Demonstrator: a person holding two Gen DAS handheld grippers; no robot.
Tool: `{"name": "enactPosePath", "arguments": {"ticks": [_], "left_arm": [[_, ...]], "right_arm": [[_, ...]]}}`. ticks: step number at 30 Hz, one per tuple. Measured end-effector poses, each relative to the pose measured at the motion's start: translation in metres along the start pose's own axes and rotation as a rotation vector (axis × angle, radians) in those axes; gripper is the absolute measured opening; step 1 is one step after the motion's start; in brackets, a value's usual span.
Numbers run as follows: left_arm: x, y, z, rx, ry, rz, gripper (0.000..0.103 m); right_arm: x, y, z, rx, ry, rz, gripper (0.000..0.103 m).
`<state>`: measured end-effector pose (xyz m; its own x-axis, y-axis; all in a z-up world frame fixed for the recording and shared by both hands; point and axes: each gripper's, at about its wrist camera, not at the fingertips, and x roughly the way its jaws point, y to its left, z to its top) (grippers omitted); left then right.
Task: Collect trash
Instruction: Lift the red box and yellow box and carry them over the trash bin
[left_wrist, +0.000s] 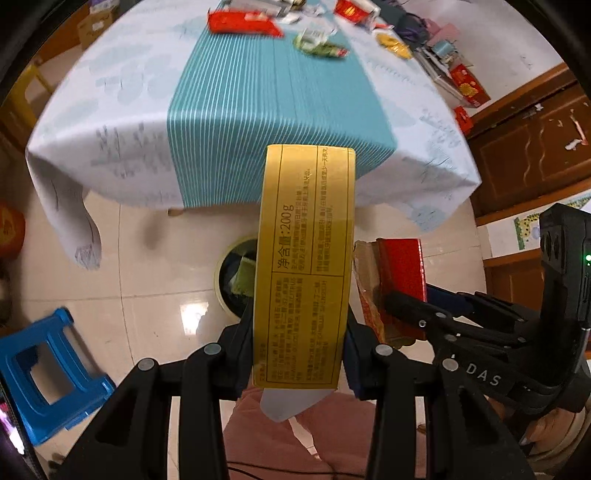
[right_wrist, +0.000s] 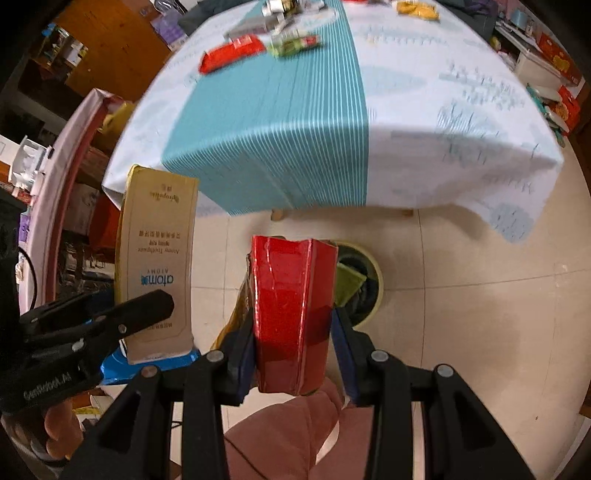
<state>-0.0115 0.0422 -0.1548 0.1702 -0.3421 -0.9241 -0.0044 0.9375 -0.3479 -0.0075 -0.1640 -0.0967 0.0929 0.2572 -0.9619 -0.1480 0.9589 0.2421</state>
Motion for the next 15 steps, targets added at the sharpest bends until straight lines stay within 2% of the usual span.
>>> {"name": "enactPosePath", "arguments": {"ticks": [8,15], "left_arm": [[0.097,0.019,-0.004,-0.076,0.018,0.049,0.039],[0.186,0.038,-0.005,-0.152,0.036,0.05,0.039]], "right_arm": [[0.101,-0.039,-0.009,0.027,0.073,-0.028,0.038],[0.19,-0.08,-0.01,0.035,0.094,-0.052,0.038]]}}
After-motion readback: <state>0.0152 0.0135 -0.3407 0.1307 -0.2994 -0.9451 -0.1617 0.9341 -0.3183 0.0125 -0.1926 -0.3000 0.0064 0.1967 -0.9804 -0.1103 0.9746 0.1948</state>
